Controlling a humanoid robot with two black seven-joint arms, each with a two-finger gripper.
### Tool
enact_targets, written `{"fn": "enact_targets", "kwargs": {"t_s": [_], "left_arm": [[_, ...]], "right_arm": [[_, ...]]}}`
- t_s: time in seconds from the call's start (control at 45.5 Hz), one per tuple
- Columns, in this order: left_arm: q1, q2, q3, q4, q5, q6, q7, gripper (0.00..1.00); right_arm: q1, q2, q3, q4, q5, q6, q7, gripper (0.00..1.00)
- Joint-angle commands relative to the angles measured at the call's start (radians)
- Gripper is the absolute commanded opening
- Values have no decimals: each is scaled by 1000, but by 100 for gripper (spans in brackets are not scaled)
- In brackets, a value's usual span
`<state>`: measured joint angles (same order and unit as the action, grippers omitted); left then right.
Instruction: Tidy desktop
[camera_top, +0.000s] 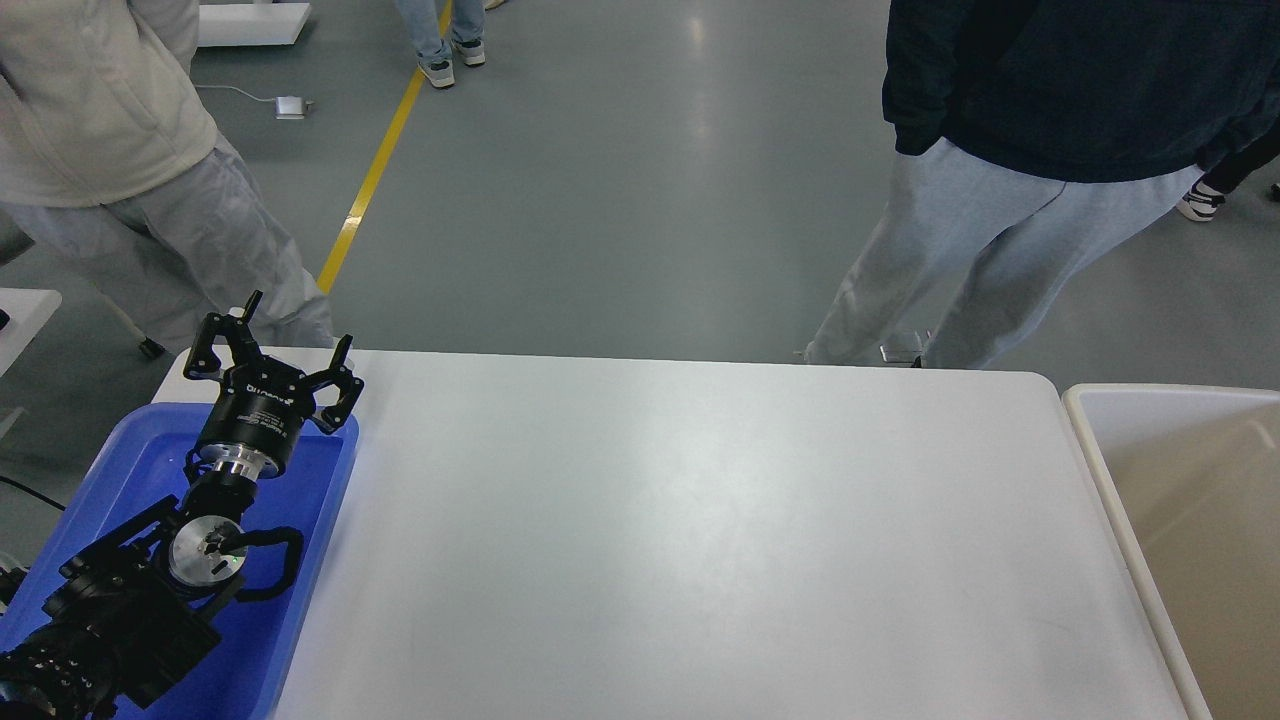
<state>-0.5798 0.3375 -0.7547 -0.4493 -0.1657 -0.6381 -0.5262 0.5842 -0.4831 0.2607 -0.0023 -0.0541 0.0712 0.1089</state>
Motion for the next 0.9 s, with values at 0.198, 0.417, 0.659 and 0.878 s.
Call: {"fn": "enact_targets", "kwargs": {"t_s": [0.198, 0.417, 0.659, 0.878], "left_arm": [[0, 0, -2, 0, 0, 0, 0, 100], [0, 0, 0, 0, 0, 0, 0, 100], [0, 0, 0, 0, 0, 0, 0, 100], [0, 0, 0, 0, 0, 0, 0, 100]], "right_arm": [[-46, -94, 484, 309, -16, 41, 12, 97], [-138, -109, 725, 548, -53, 59, 12, 98], [-239, -14, 1141, 731, -297, 62, 20, 99], [-259, 169, 1333, 826, -546, 61, 35, 99]]}}
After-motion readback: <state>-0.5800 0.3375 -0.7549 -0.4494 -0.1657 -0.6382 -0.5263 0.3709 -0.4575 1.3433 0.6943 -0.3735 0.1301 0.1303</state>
